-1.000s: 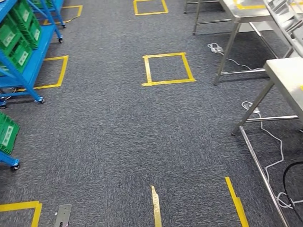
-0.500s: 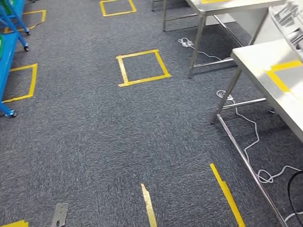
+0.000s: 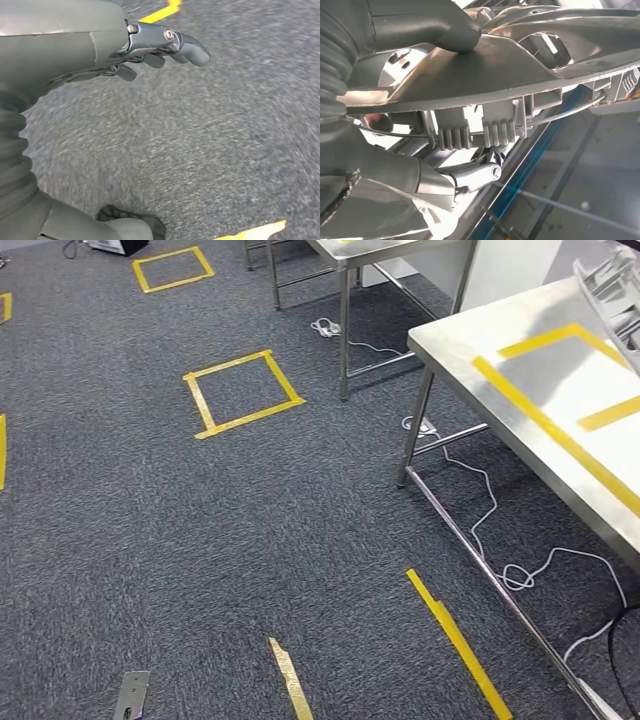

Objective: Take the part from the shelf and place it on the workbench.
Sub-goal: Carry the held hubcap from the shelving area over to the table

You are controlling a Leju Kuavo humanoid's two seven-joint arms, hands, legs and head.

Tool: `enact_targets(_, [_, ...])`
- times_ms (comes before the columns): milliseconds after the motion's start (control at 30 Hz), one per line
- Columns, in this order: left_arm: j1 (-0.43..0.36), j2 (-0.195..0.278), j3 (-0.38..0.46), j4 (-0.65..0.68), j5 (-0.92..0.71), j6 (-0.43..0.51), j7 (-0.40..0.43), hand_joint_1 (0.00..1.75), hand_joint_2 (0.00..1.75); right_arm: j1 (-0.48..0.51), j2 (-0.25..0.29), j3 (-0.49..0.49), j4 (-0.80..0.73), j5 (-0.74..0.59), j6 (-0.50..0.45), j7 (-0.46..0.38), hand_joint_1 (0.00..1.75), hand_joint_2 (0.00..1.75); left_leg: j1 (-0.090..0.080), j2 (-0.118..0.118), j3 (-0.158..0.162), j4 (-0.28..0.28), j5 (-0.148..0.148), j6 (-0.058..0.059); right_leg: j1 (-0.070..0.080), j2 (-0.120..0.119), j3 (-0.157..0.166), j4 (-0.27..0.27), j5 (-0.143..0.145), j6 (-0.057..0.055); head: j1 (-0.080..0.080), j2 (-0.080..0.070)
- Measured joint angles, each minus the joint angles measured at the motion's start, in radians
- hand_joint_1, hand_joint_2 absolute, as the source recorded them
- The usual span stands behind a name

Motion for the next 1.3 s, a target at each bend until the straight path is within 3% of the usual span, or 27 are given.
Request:
enact_targets(67, [0.0,0.005,0.0,0.0,0.0,0.001,-0.001,0.0,1.75,0.005,0.004,-0.002,0.002,0.001,-0.003,0.0,1.75,1.75,-0.004,-0.035,0.028,-0.067,0.019,0.012,-0.006,0.023,-0.006,-0.001,0.004,0.006,-0.002,0.0])
enact_targets(133, [-0.002,0.006,0.0,0.0,0.0,0.001,-0.004,0.0,1.75,0.012,0.006,-0.009,0.003,0.002,-0.005,0.0,1.75,1.75,-0.003,-0.015,0.035,-0.084,0.021,0.013,-0.01,0.044,-0.012,-0.007,0.011,0.017,-0.005,0.0])
enact_targets(167, [-0.004,0.006,0.0,0.0,0.0,0.001,-0.005,0.0,1.75,0.016,0.007,-0.014,0.003,0.002,-0.006,0.0,1.75,1.75,0.0,-0.001,0.04,-0.098,0.026,0.011,-0.009,0.036,-0.018,-0.007,0.009,0.021,-0.004,0.0])
enact_targets(233, [-0.005,0.004,0.0,0.0,0.0,0.001,-0.008,0.0,1.75,0.02,0.008,-0.02,0.004,0.002,-0.008,0.0,1.75,1.75,0.005,0.027,0.05,-0.126,0.038,0.006,-0.003,-0.018,-0.044,0.037,-0.025,0.027,0.0,0.0])
enact_targets(300, [-0.002,0.003,0.0,0.0,0.0,0.001,-0.01,0.0,1.75,0.025,0.01,-0.022,0.005,0.002,-0.011,-0.001,1.75,1.75,0.006,0.053,0.051,-0.132,0.041,0.004,-0.005,-0.071,-0.097,0.152,-0.085,0.035,0.003,0.0])
enact_targets(367, [0.001,0.001,0.0,0.0,0.002,0.001,-0.011,0.0,1.75,0.035,0.012,-0.026,0.005,0.002,-0.014,-0.001,1.75,1.75,0.007,0.081,0.051,-0.13,0.038,0.002,-0.01,-0.085,-0.132,0.234,-0.106,0.048,0.003,0.0])
enact_targets(400, [0.001,0.0,0.0,0.0,0.002,0.001,-0.012,0.0,1.75,0.04,0.012,-0.028,0.006,0.002,-0.015,-0.001,1.75,1.75,0.008,0.094,0.051,-0.128,0.036,-0.001,-0.013,-0.09,-0.125,0.223,-0.09,0.055,0.004,0.0])
enact_targets(467, [0.001,-0.001,0.0,0.0,0.003,0.001,-0.012,0.0,1.75,0.048,0.012,-0.032,0.006,0.002,-0.015,-0.001,1.75,1.75,0.012,0.119,0.052,-0.118,0.027,-0.012,-0.018,-0.118,-0.059,0.103,-0.034,0.068,0.004,0.0])
enact_targets(500, [0.0,0.0,0.0,0.0,0.003,0.001,-0.012,0.0,1.75,0.05,0.013,-0.034,0.006,0.002,-0.015,-0.001,1.75,1.75,0.012,0.129,0.051,-0.111,0.021,-0.019,-0.018,-0.135,-0.024,0.042,-0.014,0.067,0.004,0.0])
enact_targets(567, [0.0,0.003,0.0,0.0,0.003,0.001,-0.013,0.0,1.75,0.052,0.014,-0.036,0.006,0.002,-0.016,-0.001,1.75,1.75,0.008,0.145,0.051,-0.099,0.012,-0.031,-0.013,-0.15,0.011,-0.016,-0.004,0.053,0.003,0.0])
enact_targets(633, [-0.002,0.003,0.0,0.0,0.003,0.001,-0.013,0.0,1.75,0.057,0.016,-0.04,0.007,0.002,-0.018,-0.001,1.75,1.75,0.008,0.16,0.052,-0.095,0.009,-0.038,-0.01,-0.13,0.009,-0.011,-0.002,0.033,0.001,0.0])
enact_targets(667, [-0.003,0.003,0.0,0.0,0.003,0.001,-0.014,0.0,1.75,0.059,0.016,-0.041,0.007,0.002,-0.018,-0.001,1.75,1.75,0.01,0.16,0.053,-0.09,0.003,-0.042,-0.011,-0.12,0.008,-0.011,-0.001,0.026,0.001,0.0])
enact_targets(733, [-0.004,0.002,0.0,0.0,0.003,0.001,-0.014,0.0,1.75,0.062,0.016,-0.042,0.007,0.002,-0.018,0.0,1.75,1.75,0.016,0.126,0.035,-0.04,-0.036,-0.052,-0.013,-0.102,0.008,-0.013,0.002,0.013,0.0,0.0])
enact_targets(800, [-0.002,0.002,0.0,0.0,0.003,0.001,-0.015,0.0,1.75,0.065,0.017,-0.042,0.007,0.002,-0.018,0.0,1.75,1.75,0.02,0.082,-0.018,0.087,-0.103,-0.057,-0.012,-0.083,0.007,-0.013,0.004,0.005,-0.002,0.0])
enact_targets(833, [0.0,0.002,0.0,0.0,0.003,0.001,-0.015,0.0,1.75,0.067,0.018,-0.042,0.007,0.002,-0.017,0.0,1.75,1.75,0.02,0.073,-0.047,0.152,-0.129,-0.057,-0.011,-0.071,0.006,-0.013,0.005,0.003,-0.002,0.0])
enact_targets(867, [0.002,0.001,0.0,0.0,0.004,0.0,-0.015,0.0,1.75,0.069,0.019,-0.042,0.007,0.002,-0.017,0.0,1.75,1.75,0.02,0.068,-0.066,0.192,-0.137,-0.055,-0.009,-0.059,0.005,-0.013,0.006,0.001,-0.002,0.0])
enact_targets(900, [0.003,0.001,0.0,0.0,0.005,0.0,-0.016,0.0,1.75,0.071,0.02,-0.042,0.007,0.002,-0.016,0.0,1.75,1.75,0.019,0.065,-0.068,0.196,-0.125,-0.051,-0.007,-0.046,0.005,-0.013,0.007,0.0,-0.002,0.0])
enact_targets(933, [0.004,0.001,0.0,0.0,0.005,-0.001,-0.018,0.0,1.75,0.073,0.021,-0.042,0.007,0.002,-0.013,-0.001,1.75,1.75,0.018,0.061,-0.052,0.161,-0.096,-0.044,-0.004,-0.036,0.005,-0.013,0.007,-0.001,-0.002,0.0])
enact_targets(967, [0.004,0.002,0.0,0.0,0.006,-0.003,-0.02,0.0,1.75,0.075,0.022,-0.042,0.007,0.002,-0.007,-0.001,1.75,1.75,0.016,0.054,-0.023,0.097,-0.057,-0.035,-0.003,-0.026,0.005,-0.013,0.008,-0.001,-0.002,0.0])
enact_targets(1033, [0.002,0.004,0.0,0.0,0.006,-0.013,-0.026,0.0,1.75,0.078,0.023,-0.041,0.01,0.008,0.008,-0.001,1.75,1.75,0.012,0.033,0.035,-0.031,-0.008,-0.018,-0.002,-0.01,0.004,-0.012,0.011,0.0,-0.001,0.0])
enact_targets(1067, [0.001,0.006,-0.001,0.0,0.006,-0.021,-0.029,0.0,1.75,0.08,0.024,-0.04,0.012,0.015,0.015,-0.001,1.75,1.75,0.009,0.025,0.051,-0.068,0.001,-0.013,-0.003,-0.003,0.001,-0.011,0.014,0.003,-0.001,0.0])
enact_targets(1133, [-0.002,0.009,-0.002,0.0,0.009,-0.05,-0.037,0.0,1.75,0.085,0.025,-0.039,0.017,0.036,0.029,0.001,1.75,1.75,0.007,0.025,0.057,-0.091,0.003,-0.013,-0.006,0.008,-0.005,-0.013,0.02,0.015,-0.002,0.0])
enact_targets(1200, [-0.004,0.01,-0.003,0.0,0.014,-0.091,-0.045,0.0,1.75,0.089,0.024,-0.037,0.025,0.058,0.04,0.003,1.75,1.75,0.01,0.032,0.059,-0.105,0.016,-0.013,-0.007,-0.009,-0.016,-0.006,0.013,0.024,-0.001,0.0])
enact_targets(1233, [-0.005,0.012,-0.004,0.0,0.017,-0.107,-0.048,0.0,1.75,0.088,0.024,-0.035,0.03,0.066,0.043,0.003,1.75,1.75,0.013,0.036,0.059,-0.114,0.023,-0.011,-0.006,-0.029,-0.029,0.017,-0.005,0.027,0.002,0.0])
enact_targets(1300, [-0.004,0.014,-0.004,0.0,0.019,-0.126,-0.053,0.0,1.75,0.085,0.023,-0.029,0.039,0.074,0.044,0.003,1.75,1.75,0.015,0.044,0.056,-0.12,0.03,-0.007,-0.006,-0.071,-0.075,0.121,-0.068,0.033,0.007,0.0])
